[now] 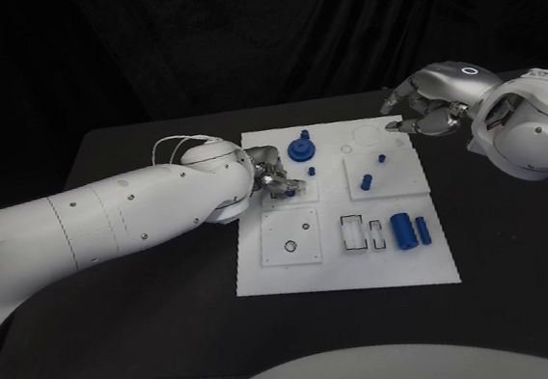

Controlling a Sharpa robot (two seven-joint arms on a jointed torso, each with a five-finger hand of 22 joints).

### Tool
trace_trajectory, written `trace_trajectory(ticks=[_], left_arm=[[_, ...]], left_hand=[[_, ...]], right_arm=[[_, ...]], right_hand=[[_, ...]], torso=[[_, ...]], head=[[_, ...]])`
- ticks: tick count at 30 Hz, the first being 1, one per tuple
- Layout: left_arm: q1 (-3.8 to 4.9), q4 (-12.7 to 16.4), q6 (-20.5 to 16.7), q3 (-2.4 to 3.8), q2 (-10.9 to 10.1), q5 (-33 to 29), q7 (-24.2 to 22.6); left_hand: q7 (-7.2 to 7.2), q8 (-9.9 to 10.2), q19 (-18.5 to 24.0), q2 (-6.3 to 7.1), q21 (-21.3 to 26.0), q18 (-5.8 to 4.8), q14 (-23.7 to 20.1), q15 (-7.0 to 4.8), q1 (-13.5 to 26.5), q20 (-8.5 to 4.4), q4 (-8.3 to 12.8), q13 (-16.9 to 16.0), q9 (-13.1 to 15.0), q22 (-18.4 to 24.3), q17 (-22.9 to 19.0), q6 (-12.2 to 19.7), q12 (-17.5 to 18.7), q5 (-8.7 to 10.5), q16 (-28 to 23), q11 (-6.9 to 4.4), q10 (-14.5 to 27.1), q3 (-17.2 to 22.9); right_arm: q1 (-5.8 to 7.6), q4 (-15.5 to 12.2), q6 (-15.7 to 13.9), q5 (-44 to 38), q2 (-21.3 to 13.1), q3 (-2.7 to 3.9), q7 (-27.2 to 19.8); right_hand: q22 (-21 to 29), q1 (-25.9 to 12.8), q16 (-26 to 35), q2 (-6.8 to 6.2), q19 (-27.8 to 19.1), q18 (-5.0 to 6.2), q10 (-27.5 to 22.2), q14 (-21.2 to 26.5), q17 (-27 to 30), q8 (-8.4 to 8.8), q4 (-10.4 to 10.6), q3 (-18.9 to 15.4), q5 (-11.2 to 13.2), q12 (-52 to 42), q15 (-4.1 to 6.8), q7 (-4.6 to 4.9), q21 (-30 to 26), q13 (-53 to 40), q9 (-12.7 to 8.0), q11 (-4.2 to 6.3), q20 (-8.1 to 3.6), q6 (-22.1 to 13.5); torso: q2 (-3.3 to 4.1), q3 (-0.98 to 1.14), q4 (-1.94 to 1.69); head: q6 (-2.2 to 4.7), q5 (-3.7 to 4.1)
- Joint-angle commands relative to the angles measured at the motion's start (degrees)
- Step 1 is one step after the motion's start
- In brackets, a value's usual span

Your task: Assemble the parts on the task board

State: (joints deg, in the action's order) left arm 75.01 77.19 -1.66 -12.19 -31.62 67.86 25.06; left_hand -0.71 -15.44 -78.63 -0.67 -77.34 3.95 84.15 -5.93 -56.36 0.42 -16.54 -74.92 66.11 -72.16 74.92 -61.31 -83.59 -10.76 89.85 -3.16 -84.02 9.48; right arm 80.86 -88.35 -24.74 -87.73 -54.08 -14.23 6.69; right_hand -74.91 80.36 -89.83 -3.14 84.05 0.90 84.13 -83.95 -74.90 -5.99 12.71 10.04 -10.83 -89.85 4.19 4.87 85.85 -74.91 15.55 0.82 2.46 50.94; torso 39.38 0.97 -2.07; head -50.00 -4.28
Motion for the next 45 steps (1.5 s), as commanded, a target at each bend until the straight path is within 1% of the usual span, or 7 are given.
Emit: trace_trajectory(ticks=[1, 13, 15, 16, 18, 30, 45], left_arm=[[-0.13, 0.0, -1.3, 0.01, 0.0, 0.1, -2.0], [-0.13, -0.3, -1.6, 0.01, 0.3, 0.1, -2.8], [-0.13, -0.3, -1.4, 0.01, 0.3, 0.1, -2.6], [-0.13, -0.4, -1.2, 0.01, 0.3, 0.1, -2.6], [-0.13, -0.4, -0.9, 0.01, 0.2, 0.1, -2.4], [-0.14, -0.5, 0.8, 0.01, 0.2, 0.1, -1.7], [-0.14, -0.5, 1.1, 0.01, 0.2, 0.1, -1.7]], left_hand=[[0.07, -0.5, -0.4, -0.49, 0.2, 0.64, 5.9, -0.13, 0.1, 0.09, 0.0, -9.4, 1.1, -0.1, 15.1, 0.3, -0.1, 0.48, 0.2, -0.11, -2.6, -0.5], [0.31, -2.4, -0.6, -1.08, 0.3, 0.61, 5.9, -0.29, -0.6, -0.08, 0.1, -9.5, 5.7, -0.5, 15.1, 1.3, -0.2, 0.41, 0.2, -0.32, -2.7, -1.7], [0.68, -5.2, -0.6, -1.43, 0.4, 0.65, 5.9, -0.44, -1.2, -0.34, -0.2, -9.4, 10.3, -0.7, 15.1, 1.5, -0.2, -1.67, 0.2, -0.59, -2.7, -2.2], [0.77, -9.6, -0.7, -1.59, 0.4, 0.6, 5.9, -0.56, -1.3, -0.32, 0.0, -9.5, 11.3, -0.8, 15.1, -0.2, -0.2, -2.25, 0.2, -0.67, -2.7, -2.3], [0.89, -11.2, -0.7, -1.75, 0.5, 0.61, 5.9, -0.66, -1.6, -0.43, 0.0, -9.4, 11.4, -0.9, 15.1, 0.0, -0.2, -3.98, 0.2, -0.77, -2.7, -2.3], [1.08, -11.4, -0.4, -0.7, 1.1, 0.69, 5.9, -0.83, -6.5, -0.62, 1.4, -9.2, 10.8, -0.9, 15.1, 3.9, 0.2, -12.69, 0.2, -0.95, -2.4, -0.2], [1.0, -9.6, -0.2, -0.34, 1.4, 0.75, 5.9, -0.8, -7.2, -0.6, 1.7, -9.0, 10.3, -0.8, 15.1, 5.3, 0.4, -13.37, 0.2, -0.9, -2.3, 0.4]], right_arm=[[-0.13, 0.0, 0.4, -0.1, 0.0, 0.04, 1.4], [-0.13, 0.1, 0.7, -0.1, 0.0, 0.04, 1.6], [-0.13, 0.1, 0.8, -0.1, 0.0, 0.04, 1.7], [-0.13, 0.1, 0.8, -0.1, 0.0, 0.04, 1.7], [-0.13, 0.1, 0.9, -0.1, -0.1, 0.04, 1.7], [-0.13, 0.1, 1.2, -0.1, 0.0, 0.04, 1.9], [-0.14, 0.2, 1.3, -0.1, -0.1, 0.04, 1.9]], right_hand=[[-13.5, 0.4, -0.2, 0.21, 3.3, 0.32, 5.9, -6.1, -15.1, 0.39, -0.4, 0.0, -0.2, -0.1, -0.35, -0.04, -0.4, -15.1, -0.1, -0.33, 0.19, 0.4], [-13.5, 0.4, -0.2, 0.26, 3.3, 0.34, 5.9, -6.1, -15.1, 0.41, -0.5, 0.1, -0.2, -0.1, -0.35, -0.06, -0.5, -15.1, -0.1, -0.32, 0.19, 0.4], [-13.5, 0.4, -0.2, 0.26, 3.3, 0.34, 5.9, -6.1, -15.1, 0.41, -0.5, 0.1, -0.2, -0.1, -0.35, -0.06, -0.5, -15.1, -0.1, -0.32, 0.19, 0.4], [-13.5, 0.4, -0.2, 0.26, 3.3, 0.34, 5.9, -6.1, -15.1, 0.41, -0.5, 0.1, -0.2, -0.1, -0.35, -0.06, -0.5, -15.1, -0.1, -0.32, 0.19, 0.4], [-13.4, 0.4, -0.2, 0.34, 3.2, 0.37, 5.9, -6.1, -15.1, 0.44, -0.5, 0.1, -0.2, -0.1, -0.34, -0.06, -0.6, -15.1, -0.1, -0.32, 0.18, 0.5], [-13.4, 0.4, -0.2, 0.34, 3.2, 0.37, 5.9, -6.1, -15.1, 0.44, -0.5, 0.1, -0.2, -0.1, -0.34, -0.06, -0.6, -15.1, -0.1, -0.32, 0.18, 0.5], [-13.4, 0.4, -0.2, 0.37, 3.2, 0.39, 5.9, -6.1, -15.1, 0.46, -0.5, 0.2, -0.2, -0.1, -0.34, -0.05, -0.7, -15.1, -0.1, -0.32, 0.18, 0.5]], torso=[[0.03, -0.02, 0.0], [0.0, 0.02, -0.01], [0.0, 0.01, 0.01], [0.01, 0.01, 0.01], [0.03, 0.02, 0.02], [0.03, 0.02, -0.05], [-0.03, -0.02, -0.02]], head=[[0.0, 0.02], [0.0, 0.01], [0.0, -0.03], [0.0, -0.04], [0.0, -0.05], [0.0, -0.14], [0.0, -0.15]])
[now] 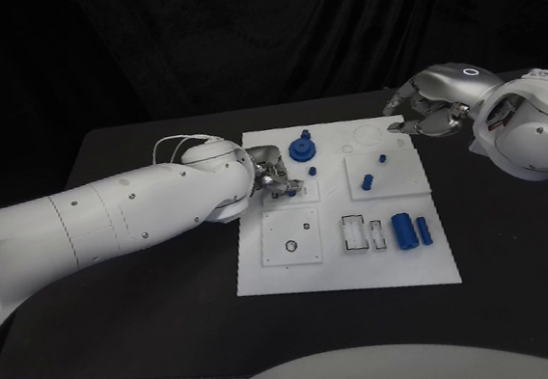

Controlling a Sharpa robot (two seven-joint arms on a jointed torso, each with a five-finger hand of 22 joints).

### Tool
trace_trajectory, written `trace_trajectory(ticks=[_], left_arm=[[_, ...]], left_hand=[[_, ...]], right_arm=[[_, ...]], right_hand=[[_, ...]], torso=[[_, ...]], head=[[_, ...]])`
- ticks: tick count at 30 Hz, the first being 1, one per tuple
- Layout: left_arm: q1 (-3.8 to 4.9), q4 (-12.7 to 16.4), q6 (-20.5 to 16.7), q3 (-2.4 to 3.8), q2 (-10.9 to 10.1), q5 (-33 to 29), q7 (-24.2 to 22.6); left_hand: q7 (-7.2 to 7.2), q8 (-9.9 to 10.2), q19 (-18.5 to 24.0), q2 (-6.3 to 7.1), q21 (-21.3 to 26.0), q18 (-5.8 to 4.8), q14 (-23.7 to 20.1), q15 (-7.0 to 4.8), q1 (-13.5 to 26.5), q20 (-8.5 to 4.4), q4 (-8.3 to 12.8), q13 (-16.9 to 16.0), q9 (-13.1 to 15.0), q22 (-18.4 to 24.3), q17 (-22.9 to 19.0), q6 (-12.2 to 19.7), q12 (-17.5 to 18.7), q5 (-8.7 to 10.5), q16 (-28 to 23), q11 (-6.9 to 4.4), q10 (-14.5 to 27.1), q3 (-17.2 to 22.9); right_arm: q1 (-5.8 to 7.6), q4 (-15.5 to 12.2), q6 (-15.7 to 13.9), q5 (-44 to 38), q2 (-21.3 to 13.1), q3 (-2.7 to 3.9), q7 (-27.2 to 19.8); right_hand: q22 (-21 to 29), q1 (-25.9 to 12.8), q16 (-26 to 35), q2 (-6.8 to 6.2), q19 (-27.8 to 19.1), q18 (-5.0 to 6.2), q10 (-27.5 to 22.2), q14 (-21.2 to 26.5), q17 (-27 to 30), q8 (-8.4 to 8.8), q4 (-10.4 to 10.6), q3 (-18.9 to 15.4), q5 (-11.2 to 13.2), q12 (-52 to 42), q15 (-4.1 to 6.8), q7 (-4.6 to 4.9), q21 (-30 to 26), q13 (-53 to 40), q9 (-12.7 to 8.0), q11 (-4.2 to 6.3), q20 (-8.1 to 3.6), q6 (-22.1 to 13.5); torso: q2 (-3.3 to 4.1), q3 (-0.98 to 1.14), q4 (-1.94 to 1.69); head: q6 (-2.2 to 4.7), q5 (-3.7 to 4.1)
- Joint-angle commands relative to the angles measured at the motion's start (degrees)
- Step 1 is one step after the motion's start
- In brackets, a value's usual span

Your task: Assemble the parts on the task board

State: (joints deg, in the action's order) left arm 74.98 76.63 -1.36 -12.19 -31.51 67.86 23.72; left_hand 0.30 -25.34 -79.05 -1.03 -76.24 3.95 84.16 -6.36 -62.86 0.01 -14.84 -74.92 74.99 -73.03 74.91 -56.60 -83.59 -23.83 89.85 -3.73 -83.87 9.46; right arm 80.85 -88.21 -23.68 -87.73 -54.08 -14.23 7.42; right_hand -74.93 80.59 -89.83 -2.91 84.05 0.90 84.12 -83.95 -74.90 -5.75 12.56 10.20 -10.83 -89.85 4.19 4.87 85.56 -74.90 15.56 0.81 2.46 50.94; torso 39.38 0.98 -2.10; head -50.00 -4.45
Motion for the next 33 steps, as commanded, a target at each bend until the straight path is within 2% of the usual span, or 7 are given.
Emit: trace_trajectory(ticks=[1, 12, 28, 30, 31, 33], left_arm=[[-0.11, 0.0, 0.9, 0.01, 0.1, 0.1, -0.4], [-0.12, 0.1, 1.1, 0.01, -0.3, 0.1, 0.0], [-0.12, 0.1, 1.5, 0.01, -0.4, 0.1, 0.3], [-0.12, 0.1, 1.5, 0.01, -0.4, 0.1, 0.3], [-0.12, 0.1, 1.5, 0.01, -0.4, 0.1, 0.2], [-0.12, 0.1, 1.6, 0.01, -0.4, 0.1, 0.2]], left_hand=[[-0.02, 0.4, 0.1, 0.06, 0.3, 0.73, 5.8, -0.36, -0.9, -0.19, 0.1, -9.0, 1.4, 0.0, 15.1, 0.6, 0.4, -0.36, 0.1, -0.34, -2.4, 0.6], [0.03, 0.9, 0.1, 0.61, 0.3, 0.72, 5.8, -0.37, -3.0, -0.18, 1.4, -9.0, 1.3, -0.2, 15.1, 0.7, 0.4, -1.15, 0.1, -0.37, -2.4, 2.6], [0.02, 1.1, 0.2, 0.82, 0.5, 0.75, 5.8, -0.38, -3.4, -0.19, 1.7, -8.9, 1.2, -0.2, 15.1, 0.6, 0.5, -1.48, 0.1, -0.38, -2.3, 3.5], [-0.07, 1.3, 0.2, 1.03, 0.5, 0.75, 5.8, -0.36, -3.2, -0.17, 1.6, -8.9, 1.1, -0.2, 15.1, 0.5, 0.6, -0.76, 0.1, -0.32, -2.3, 3.8], [-0.12, 1.5, 0.2, 1.12, 0.6, 0.75, 5.8, -0.31, -3.0, -0.16, 1.4, -8.9, 1.1, -0.2, 15.1, 0.4, 0.5, 0.19, 0.1, -0.28, -2.3, 4.0], [-0.15, 1.6, 0.2, 1.17, 0.6, 0.76, 5.8, -0.3, -2.8, -0.14, 1.2, -8.9, 1.1, -0.2, 15.1, 0.3, 0.6, 0.62, 0.1, -0.25, -2.3, 4.2]], right_arm=[[-0.14, 0.1, 0.2, -0.1, -0.1, 0.04, 1.2], [-0.19, 0.1, 0.3, -0.1, 0.0, 0.04, 1.2], [-0.25, 0.2, 0.5, -0.1, 0.0, 0.04, 1.3], [-0.26, 0.2, 0.5, -0.1, 0.0, 0.04, 1.3], [-0.26, 0.2, 0.5, -0.1, 0.0, 0.04, 1.3], [-0.26, 0.2, 0.6, -0.1, 0.0, 0.04, 1.3]], right_hand=[[-13.4, 0.2, -0.2, 0.14, 3.2, 0.4, 5.9, -6.0, -15.1, 0.22, -0.4, 0.0, -0.2, -0.1, -0.34, -0.05, -0.4, -15.1, -0.1, -0.32, 0.18, 0.5], [-13.3, 0.2, -0.2, 0.15, 3.0, 0.44, 5.9, -6.0, -15.1, 0.26, -0.4, 0.0, -0.2, -0.1, -0.34, -0.04, -0.6, -15.1, -0.1, -0.32, 0.17, 0.5], [-13.3, 0.2, -0.2, 0.18, 3.0, 0.46, 5.8, -6.0, -15.1, 0.31, -0.5, 0.0, -0.2, -0.1, -0.33, -0.04, -0.6, -15.0, -0.1, -0.32, 0.16, 0.5], [-13.3, 0.2, -0.2, 0.19, 3.0, 0.46, 5.7, -6.0, -15.1, 0.32, -0.6, 0.1, -0.2, 0.0, -0.32, -0.04, -0.6, -14.9, -0.1, -0.33, 0.17, 0.5], [-13.3, 0.2, -0.2, 0.19, 3.0, 0.46, 5.7, -6.0, -15.1, 0.32, -0.6, 0.1, -0.2, 0.0, -0.32, -0.04, -0.6, -14.9, -0.1, -0.33, 0.17, 0.5], [-13.3, 0.2, -0.2, 0.19, 3.0, 0.47, 5.6, -6.0, -15.1, 0.34, -0.6, 0.1, -0.2, 0.1, -0.32, -0.03, -0.7, -14.8, -0.2, -0.32, 0.16, 0.5]], torso=[[-0.04, -0.03, 0.01], [-0.05, -0.03, 0.07], [-0.02, -0.03, -0.01], [-0.01, -0.04, 0.02], [-0.02, -0.05, 0.05], [-0.01, -0.05, 0.03]], head=[[0.0, 0.01], [0.0, -0.2], [0.0, -0.22], [0.0, -0.27], [0.0, -0.29], [0.0, -0.27]])
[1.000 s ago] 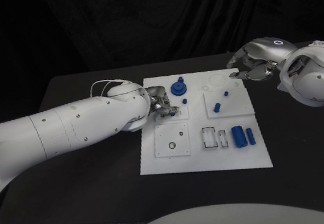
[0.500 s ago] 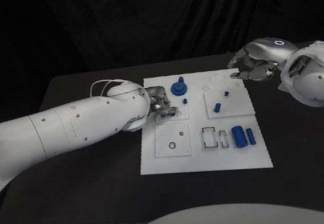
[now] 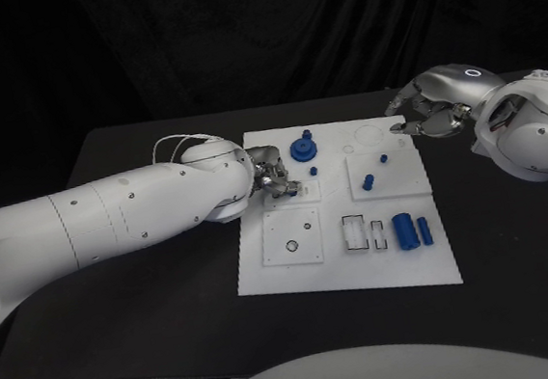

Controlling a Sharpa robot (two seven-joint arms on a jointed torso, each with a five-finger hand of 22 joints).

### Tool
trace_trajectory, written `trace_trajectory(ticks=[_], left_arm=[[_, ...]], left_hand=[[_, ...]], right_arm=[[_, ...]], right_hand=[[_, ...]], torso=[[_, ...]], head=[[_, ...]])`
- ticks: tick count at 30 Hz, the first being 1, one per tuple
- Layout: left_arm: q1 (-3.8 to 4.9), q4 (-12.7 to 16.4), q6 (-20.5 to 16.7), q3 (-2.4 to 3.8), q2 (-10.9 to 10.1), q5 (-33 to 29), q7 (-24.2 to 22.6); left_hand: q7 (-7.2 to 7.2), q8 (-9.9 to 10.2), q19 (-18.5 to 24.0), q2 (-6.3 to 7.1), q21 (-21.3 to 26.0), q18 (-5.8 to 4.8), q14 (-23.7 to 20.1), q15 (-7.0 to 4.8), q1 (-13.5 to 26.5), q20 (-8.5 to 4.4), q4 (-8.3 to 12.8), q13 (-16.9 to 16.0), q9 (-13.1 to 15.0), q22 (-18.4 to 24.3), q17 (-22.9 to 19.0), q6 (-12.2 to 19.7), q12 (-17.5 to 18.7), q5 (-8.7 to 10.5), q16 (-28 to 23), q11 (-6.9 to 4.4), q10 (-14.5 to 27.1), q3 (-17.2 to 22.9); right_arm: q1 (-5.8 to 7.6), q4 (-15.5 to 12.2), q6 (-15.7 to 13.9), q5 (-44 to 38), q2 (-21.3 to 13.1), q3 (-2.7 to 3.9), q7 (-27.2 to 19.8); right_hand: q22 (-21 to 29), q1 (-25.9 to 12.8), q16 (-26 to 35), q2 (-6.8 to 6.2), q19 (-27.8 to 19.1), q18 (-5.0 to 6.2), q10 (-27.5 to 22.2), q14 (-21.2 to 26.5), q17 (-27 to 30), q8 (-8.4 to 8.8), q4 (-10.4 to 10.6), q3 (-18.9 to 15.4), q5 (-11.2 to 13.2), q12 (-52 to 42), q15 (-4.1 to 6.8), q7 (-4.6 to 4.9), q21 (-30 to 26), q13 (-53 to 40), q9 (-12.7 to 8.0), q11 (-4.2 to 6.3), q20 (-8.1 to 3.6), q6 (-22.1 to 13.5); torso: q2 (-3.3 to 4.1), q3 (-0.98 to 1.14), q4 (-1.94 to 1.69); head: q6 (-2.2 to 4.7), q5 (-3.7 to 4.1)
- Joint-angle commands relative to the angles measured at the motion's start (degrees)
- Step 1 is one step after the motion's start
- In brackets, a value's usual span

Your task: Assemble the parts on the task board

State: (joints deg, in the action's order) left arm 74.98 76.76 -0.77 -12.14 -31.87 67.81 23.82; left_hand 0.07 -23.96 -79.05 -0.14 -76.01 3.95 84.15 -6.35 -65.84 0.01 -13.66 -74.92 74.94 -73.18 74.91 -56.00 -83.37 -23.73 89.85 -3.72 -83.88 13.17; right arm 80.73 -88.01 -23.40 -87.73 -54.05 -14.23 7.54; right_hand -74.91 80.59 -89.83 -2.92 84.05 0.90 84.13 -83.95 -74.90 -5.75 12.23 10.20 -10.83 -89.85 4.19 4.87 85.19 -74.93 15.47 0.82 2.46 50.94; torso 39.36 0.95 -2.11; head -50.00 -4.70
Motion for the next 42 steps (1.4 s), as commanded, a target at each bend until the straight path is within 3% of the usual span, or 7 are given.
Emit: trace_trajectory(ticks=[1, 21, 24, 28, 29, 37, 42], left_arm=[[-0.12, 0.0, 1.0, -0.03, 0.0, 0.1, 0.1], [-0.12, -0.1, 2.5, -0.03, 0.3, 0.1, -0.1], [-0.13, -0.1, 2.4, -0.03, 0.4, 0.1, -0.2], [-0.14, -0.2, 2.1, -0.03, 0.5, 0.1, -0.4], [-0.14, -0.2, 2.0, -0.03, 0.5, 0.1, -0.4], [-0.17, -0.5, 1.4, -0.03, 0.6, 0.1, -0.6], [-0.18, -0.5, 1.5, -0.03, 0.5, 0.1, -0.5]], left_hand=[[0.08, 0.3, 0.2, 0.3, 0.4, 0.76, 5.8, -0.3, 0.2, -0.13, 0.0, -8.9, 1.1, -0.1, 15.1, -0.3, 0.4, 0.68, 0.1, -0.24, -2.3, 0.5], [-0.04, 1.0, 0.4, 0.42, 0.7, 0.81, 5.8, -0.18, 0.9, -0.04, -0.6, -8.7, 0.9, 0.0, 15.1, -0.6, 0.5, 2.86, 0.1, -0.12, -2.2, 1.0], [-0.15, 1.6, 0.4, 0.46, 0.8, 0.8, 5.8, -0.11, 1.4, 0.04, -1.0, -8.7, 0.7, -0.1, 15.1, -0.8, 0.5, 4.73, 0.1, -0.03, -2.2, 1.2], [-0.45, 2.6, 0.4, 0.31, 1.0, 0.82, 5.8, 0.08, 3.3, 0.2, -2.5, -8.7, 0.3, -0.2, 15.1, -1.1, 0.5, 9.67, 0.1, 0.19, -2.2, 0.4], [-0.86, 4.0, 0.4, 0.04, 1.0, 0.79, 5.8, 0.32, 5.4, 0.36, -2.9, -8.7, -0.8, -0.3, 15.1, -0.7, 0.5, 11.81, 0.1, 0.5, -2.2, -0.7], [-1.64, 7.9, 0.3, -0.99, 1.2, 0.81, 5.8, 0.93, 10.6, 1.01, -3.0, -8.8, -4.4, -0.6, 15.1, -0.5, 0.4, 16.73, 0.1, 1.24, -2.2, -4.7], [-1.79, 8.8, 0.2, -1.91, 1.4, 0.84, 5.8, 1.08, 14.2, 1.19, -3.2, -8.8, -5.3, -0.7, 15.1, -0.9, 0.4, 17.39, 0.1, 1.37, -2.2, -7.0]], right_arm=[[-0.15, 0.0, 0.3, -0.1, 0.0, 0.04, 1.2], [-0.16, 0.1, 0.6, -0.1, 0.1, 0.04, 1.4], [-0.17, 0.1, 0.7, -0.1, 0.1, 0.04, 1.4], [-0.17, 0.1, 0.8, -0.1, 0.1, 0.04, 1.5], [-0.17, 0.1, 0.8, -0.1, 0.1, 0.04, 1.5], [-0.18, 0.1, 0.9, -0.1, 0.1, 0.04, 1.5], [-0.18, 0.1, 1.0, -0.1, 0.0, 0.04, 1.5]], right_hand=[[-13.3, 0.2, -0.2, 0.2, 3.0, 0.47, 5.6, -6.0, -15.1, 0.34, -0.3, 0.1, -0.2, 0.1, -0.33, -0.03, -0.3, -14.7, -0.1, -0.32, 0.16, 0.5], [-13.2, 0.2, -0.2, 0.24, 2.9, 0.51, 5.1, -6.0, -15.1, 0.44, -0.4, 0.1, -0.2, 0.5, -0.32, -0.01, -0.5, -14.2, -0.1, -0.32, 0.15, 0.6], [-13.2, 0.2, -0.2, 0.24, 2.9, 0.51, 5.1, -6.0, -15.1, 0.44, -0.4, 0.1, -0.2, 0.5, -0.32, -0.01, -0.5, -14.2, -0.1, -0.32, 0.15, 0.6], [-13.2, 0.2, -0.2, 0.25, 2.9, 0.53, 5.0, -6.0, -15.1, 0.47, -0.5, 0.1, -0.2, 0.6, -0.32, -0.01, -0.5, -14.0, -0.1, -0.32, 0.15, 0.6], [-13.2, 0.2, -0.2, 0.25, 2.9, 0.53, 5.0, -6.0, -15.1, 0.47, -0.5, 0.1, -0.2, 0.6, -0.32, -0.01, -0.5, -14.0, -0.1, -0.32, 0.15, 0.6], [-13.2, 0.2, -0.2, 0.26, 2.8, 0.53, 4.9, -6.0, -15.1, 0.49, -0.5, 0.1, -0.2, 0.7, -0.32, 0.0, -0.6, -13.9, -0.1, -0.32, 0.15, 0.6], [-13.2, 0.2, -0.2, 0.27, 2.8, 0.55, 4.8, -6.0, -15.1, 0.5, -0.5, 0.2, -0.2, 0.8, -0.32, 0.01, -0.6, -13.8, -0.1, -0.32, 0.14, 0.6]], torso=[[0.0, -0.02, 0.03], [0.03, 0.03, 0.05], [0.04, 0.03, 0.01], [0.03, 0.03, 0.02], [0.02, 0.03, 0.02], [0.0, 0.02, 0.03], [0.01, 0.01, 0.06]], head=[[0.0, -0.01], [0.0, -0.17], [0.0, -0.13], [0.0, -0.15], [0.0, -0.16], [0.0, -0.1], [0.0, -0.19]])
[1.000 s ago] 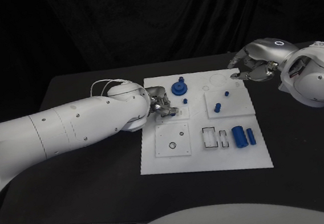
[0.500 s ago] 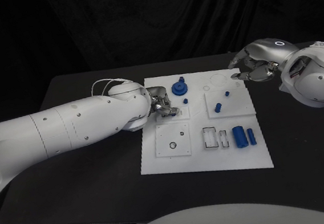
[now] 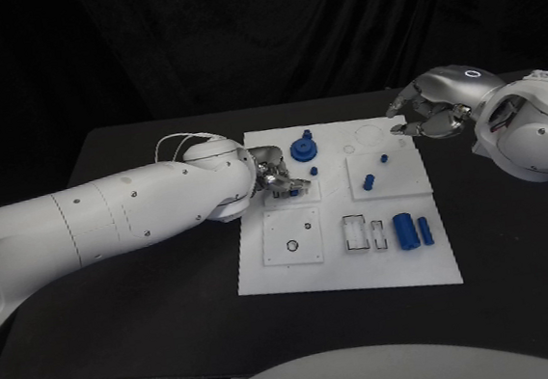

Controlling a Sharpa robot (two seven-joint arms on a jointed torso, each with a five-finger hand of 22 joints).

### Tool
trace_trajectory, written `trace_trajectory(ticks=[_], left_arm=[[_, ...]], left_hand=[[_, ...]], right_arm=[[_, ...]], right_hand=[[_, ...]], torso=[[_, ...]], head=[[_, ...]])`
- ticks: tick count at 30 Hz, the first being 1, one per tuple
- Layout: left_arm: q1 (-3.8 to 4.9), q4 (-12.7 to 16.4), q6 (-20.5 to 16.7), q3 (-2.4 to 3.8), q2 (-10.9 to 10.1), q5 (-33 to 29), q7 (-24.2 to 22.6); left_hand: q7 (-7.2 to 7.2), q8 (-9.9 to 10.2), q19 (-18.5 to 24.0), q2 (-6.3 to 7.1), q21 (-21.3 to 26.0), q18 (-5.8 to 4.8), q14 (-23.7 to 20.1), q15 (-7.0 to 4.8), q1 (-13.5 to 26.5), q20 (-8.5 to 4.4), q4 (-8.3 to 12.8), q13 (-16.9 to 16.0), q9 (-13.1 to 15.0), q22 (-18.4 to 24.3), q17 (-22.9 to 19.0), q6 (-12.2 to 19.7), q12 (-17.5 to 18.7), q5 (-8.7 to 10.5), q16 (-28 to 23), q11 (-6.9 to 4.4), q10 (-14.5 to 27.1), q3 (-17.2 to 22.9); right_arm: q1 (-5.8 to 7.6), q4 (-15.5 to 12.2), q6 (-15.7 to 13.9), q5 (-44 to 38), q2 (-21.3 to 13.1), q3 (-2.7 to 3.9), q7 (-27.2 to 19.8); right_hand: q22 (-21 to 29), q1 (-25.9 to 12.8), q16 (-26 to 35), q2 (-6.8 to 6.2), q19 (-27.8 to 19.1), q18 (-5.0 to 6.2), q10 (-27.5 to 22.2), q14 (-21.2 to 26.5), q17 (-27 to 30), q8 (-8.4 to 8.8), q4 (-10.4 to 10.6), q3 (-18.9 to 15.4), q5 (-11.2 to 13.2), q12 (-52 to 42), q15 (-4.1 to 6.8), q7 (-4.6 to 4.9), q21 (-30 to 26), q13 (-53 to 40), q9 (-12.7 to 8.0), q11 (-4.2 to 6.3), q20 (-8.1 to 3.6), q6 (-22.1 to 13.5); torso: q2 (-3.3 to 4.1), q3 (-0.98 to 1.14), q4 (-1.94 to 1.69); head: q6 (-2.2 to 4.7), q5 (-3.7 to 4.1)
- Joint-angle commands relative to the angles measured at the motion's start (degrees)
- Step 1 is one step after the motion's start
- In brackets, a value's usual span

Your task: Assemble the parts on the task board

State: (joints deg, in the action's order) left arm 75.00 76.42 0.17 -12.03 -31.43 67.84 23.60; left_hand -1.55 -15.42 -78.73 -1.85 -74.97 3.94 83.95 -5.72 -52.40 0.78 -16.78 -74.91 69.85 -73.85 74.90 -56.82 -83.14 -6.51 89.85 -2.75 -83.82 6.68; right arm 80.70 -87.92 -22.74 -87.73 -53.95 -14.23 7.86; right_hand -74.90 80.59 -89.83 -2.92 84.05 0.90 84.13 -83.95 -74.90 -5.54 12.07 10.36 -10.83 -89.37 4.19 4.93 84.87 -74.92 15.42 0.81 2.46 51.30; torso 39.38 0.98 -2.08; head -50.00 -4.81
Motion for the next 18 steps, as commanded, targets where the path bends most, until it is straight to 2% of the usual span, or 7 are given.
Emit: trace_trajectory(ticks=[1, 5, 6, 8, 10, 15, 18], left_arm=[[-0.21, -0.2, 0.5, -0.14, 0.1, 0.1, -0.3], [-0.21, -0.2, 0.2, -0.14, 0.1, 0.1, -0.3], [-0.22, -0.1, 0.1, -0.14, 0.1, 0.1, -0.3], [-0.22, -0.1, -0.1, -0.14, 0.1, 0.1, -0.3], [-0.22, -0.1, -0.2, -0.14, 0.1, 0.1, -0.2], [-0.23, -0.2, -0.2, -0.14, 0.0, 0.1, -0.1], [-0.23, -0.2, -0.1, -0.14, -0.1, 0.1, -0.1]], left_hand=[[-0.18, 0.3, -0.1, -0.37, 0.4, 0.85, 6.1, 0.47, 1.3, 0.44, -0.1, -8.8, -0.4, -0.1, 15.1, -0.2, 0.2, 0.17, 0.1, 0.41, -2.2, -0.9], [-0.11, 0.3, -0.2, -0.91, 0.3, 0.82, 6.1, 0.46, 2.5, 0.46, -0.1, -8.9, -0.4, -0.3, 15.1, -0.7, 0.1, 0.15, 0.1, 0.38, -2.3, -1.7], [-0.03, 0.0, -0.3, -1.51, 0.3, 0.81, 6.1, 0.42, 3.2, 0.45, -0.1, -9.0, -0.2, -0.4, 15.1, -1.0, 0.0, 0.13, 0.1, 0.33, -2.3, -2.0], [0.02, -0.2, -0.3, -1.84, 0.3, 0.8, 6.1, 0.4, 3.5, 0.43, -0.1, -8.9, 0.1, -0.5, 15.1, -1.2, 0.0, 0.11, 0.1, 0.28, -2.3, -2.1], [0.16, -0.9, -0.4, -2.99, 0.3, 0.8, 6.1, 0.32, 4.1, 0.35, -0.1, -8.9, 1.1, -0.6, 15.1, -1.3, 0.0, 0.09, 0.1, 0.17, -2.3, -2.4], [0.25, -1.3, -0.4, -3.55, 0.3, 0.79, 6.1, 0.26, 4.3, 0.31, 0.0, -9.0, 1.8, -0.7, 15.1, -1.4, 0.0, 0.09, 0.1, 0.1, -2.4, -2.6], [0.36, -1.9, -0.4, -3.71, 0.4, 0.8, 6.1, 0.16, 2.5, 0.22, 0.3, -8.9, 2.9, -0.8, 15.1, -1.0, 0.0, 0.06, 0.1, -0.01, -2.3, -2.7]], right_arm=[[-0.15, 0.0, 0.4, -0.1, -0.1, 0.04, 1.2], [-0.15, 0.0, 0.4, -0.1, -0.1, 0.04, 1.2], [-0.15, 0.0, 0.5, -0.1, -0.1, 0.04, 1.2], [-0.15, 0.0, 0.5, -0.1, -0.1, 0.04, 1.2], [-0.15, -0.1, 0.6, -0.1, -0.1, 0.04, 1.2], [-0.15, -0.1, 0.6, -0.1, -0.1, 0.04, 1.2], [-0.15, -0.1, 0.6, -0.1, -0.1, 0.04, 1.2]], right_hand=[[-13.2, 0.2, -0.2, 0.28, 2.8, 0.55, 4.8, -6.1, -15.1, 0.29, -0.3, 0.0, -0.2, 0.3, -0.32, -0.05, -0.3, -13.8, -0.1, -0.32, 0.14, 0.3], [-13.2, 0.2, -0.2, 0.28, 2.8, 0.55, 4.8, -6.1, -15.1, 0.29, -0.3, 0.0, -0.2, 0.3, -0.32, -0.05, -0.3, -13.8, -0.1, -0.32, 0.14, 0.3], [-13.2, 0.2, -0.2, 0.28, 2.8, 0.55, 4.8, -6.1, -15.1, 0.29, -0.3, 0.0, -0.2, 0.3, -0.32, -0.05, -0.3, -13.8, -0.1, -0.32, 0.14, 0.3], [-13.2, 0.2, -0.2, 0.28, 2.8, 0.55, 4.8, -6.1, -15.1, 0.29, -0.3, 0.0, -0.2, 0.3, -0.32, -0.05, -0.3, -13.8, -0.1, -0.32, 0.14, 0.3], [-13.2, 0.1, -0.2, 0.36, 2.8, 0.55, 4.7, -6.1, -15.1, 0.34, -0.3, 0.0, -0.2, 0.4, -0.32, -0.03, -0.3, -13.7, -0.1, -0.33, 0.14, 0.3], [-13.2, 0.1, -0.2, 0.36, 2.8, 0.55, 4.7, -6.1, -15.1, 0.34, -0.3, 0.0, -0.2, 0.4, -0.32, -0.03, -0.3, -13.7, -0.1, -0.33, 0.14, 0.3], [-13.2, 0.0, -0.2, 0.44, 2.8, 0.56, 4.7, -6.1, -15.1, 0.37, -0.3, 0.0, -0.2, 0.4, -0.32, -0.03, -0.4, -13.6, -0.1, -0.33, 0.14, 0.4]], torso=[[0.0, -0.01, 0.01], [0.01, -0.01, 0.0], [0.0, -0.01, 0.0], [0.01, -0.01, 0.0], [0.02, -0.01, 0.0], [0.02, -0.01, 0.0], [0.01, -0.01, 0.0]], head=[[0.0, -0.06], [0.0, -0.08], [0.0, -0.09], [0.0, -0.08], [0.0, -0.12], [0.0, -0.18], [0.0, -0.15]])
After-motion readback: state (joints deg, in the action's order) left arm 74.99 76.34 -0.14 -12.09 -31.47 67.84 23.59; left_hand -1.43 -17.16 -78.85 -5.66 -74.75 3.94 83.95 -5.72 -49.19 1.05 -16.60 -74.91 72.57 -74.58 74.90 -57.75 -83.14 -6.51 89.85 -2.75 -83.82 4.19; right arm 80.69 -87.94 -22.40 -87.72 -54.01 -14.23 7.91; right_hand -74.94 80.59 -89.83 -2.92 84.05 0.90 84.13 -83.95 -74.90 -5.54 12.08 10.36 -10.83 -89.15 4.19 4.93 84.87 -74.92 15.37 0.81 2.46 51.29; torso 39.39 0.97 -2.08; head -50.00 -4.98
